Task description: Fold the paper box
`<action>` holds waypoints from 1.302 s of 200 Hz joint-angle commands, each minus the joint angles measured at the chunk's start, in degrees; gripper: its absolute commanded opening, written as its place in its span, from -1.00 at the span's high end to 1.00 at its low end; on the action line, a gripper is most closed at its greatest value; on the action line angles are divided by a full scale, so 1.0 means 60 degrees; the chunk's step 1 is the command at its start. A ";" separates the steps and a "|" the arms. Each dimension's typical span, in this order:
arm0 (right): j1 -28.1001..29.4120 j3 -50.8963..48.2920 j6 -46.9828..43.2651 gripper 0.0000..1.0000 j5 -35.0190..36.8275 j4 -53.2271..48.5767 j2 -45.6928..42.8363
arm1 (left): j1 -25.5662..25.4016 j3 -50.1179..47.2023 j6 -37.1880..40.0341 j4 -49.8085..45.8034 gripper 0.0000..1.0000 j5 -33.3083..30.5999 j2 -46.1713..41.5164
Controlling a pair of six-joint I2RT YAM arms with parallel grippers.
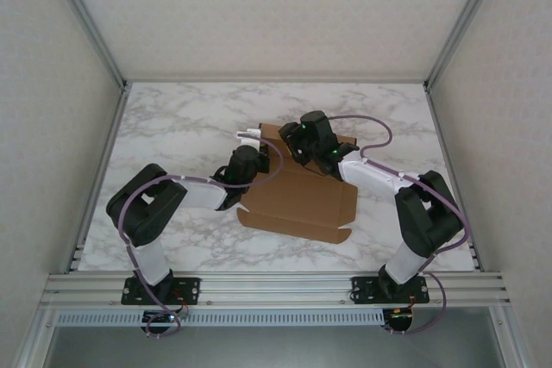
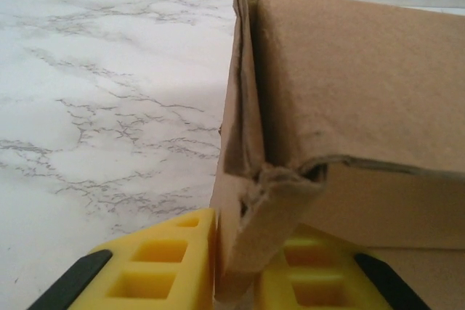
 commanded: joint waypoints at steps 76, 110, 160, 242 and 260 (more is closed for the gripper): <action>0.0302 -0.0110 0.0392 0.09 -0.0143 -0.0538 0.0112 | 0.0042 0.1124 0.0040 -0.0747 1.00 -0.0653 0.0851; 0.0382 -0.0079 0.0448 0.09 -0.0055 -0.0631 0.0074 | 0.0005 0.1157 -0.0079 -0.0948 1.00 -0.1498 0.0870; 0.0447 -0.0056 0.0244 -0.12 -0.0212 -0.0391 -0.0030 | -0.0077 0.1252 -0.0264 -0.1008 1.00 -0.1118 0.1101; 0.0244 -0.1246 -0.1652 -0.77 0.0003 -0.1506 -0.2585 | 0.0512 0.1071 0.0942 -0.1056 1.00 0.0618 0.0395; 0.0135 -0.1361 -0.2471 -0.77 -0.0566 -0.1656 -0.2972 | 0.0532 0.1067 0.1377 -0.1082 1.00 0.0904 0.0375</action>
